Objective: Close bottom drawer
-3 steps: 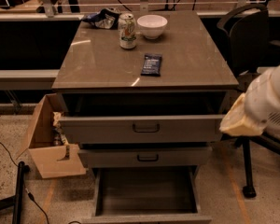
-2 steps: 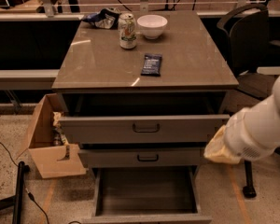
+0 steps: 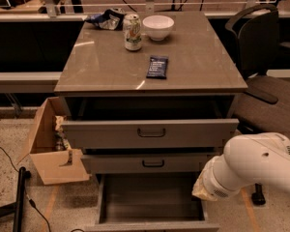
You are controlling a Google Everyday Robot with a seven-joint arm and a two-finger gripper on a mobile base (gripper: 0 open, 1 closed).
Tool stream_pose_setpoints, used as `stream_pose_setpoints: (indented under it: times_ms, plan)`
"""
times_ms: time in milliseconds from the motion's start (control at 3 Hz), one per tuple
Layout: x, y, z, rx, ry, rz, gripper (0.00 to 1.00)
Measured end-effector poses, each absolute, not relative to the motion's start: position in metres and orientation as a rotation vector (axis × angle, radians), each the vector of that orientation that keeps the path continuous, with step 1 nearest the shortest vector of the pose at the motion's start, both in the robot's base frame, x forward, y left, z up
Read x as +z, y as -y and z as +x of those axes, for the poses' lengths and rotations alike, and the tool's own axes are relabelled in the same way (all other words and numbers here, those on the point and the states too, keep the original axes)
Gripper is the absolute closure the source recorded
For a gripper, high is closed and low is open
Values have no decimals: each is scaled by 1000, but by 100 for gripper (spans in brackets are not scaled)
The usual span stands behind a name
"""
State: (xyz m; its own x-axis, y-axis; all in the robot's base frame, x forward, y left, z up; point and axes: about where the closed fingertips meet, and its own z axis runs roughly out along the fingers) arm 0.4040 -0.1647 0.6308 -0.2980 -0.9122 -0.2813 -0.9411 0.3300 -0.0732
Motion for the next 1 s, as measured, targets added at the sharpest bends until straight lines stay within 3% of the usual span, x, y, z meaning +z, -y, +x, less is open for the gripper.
stream_pose_setpoints:
  times_ms: [333, 1000]
  plan:
    - [625, 168, 403, 142, -2351, -1628, 100]
    - [494, 198, 360, 134, -2443, -1531, 100]
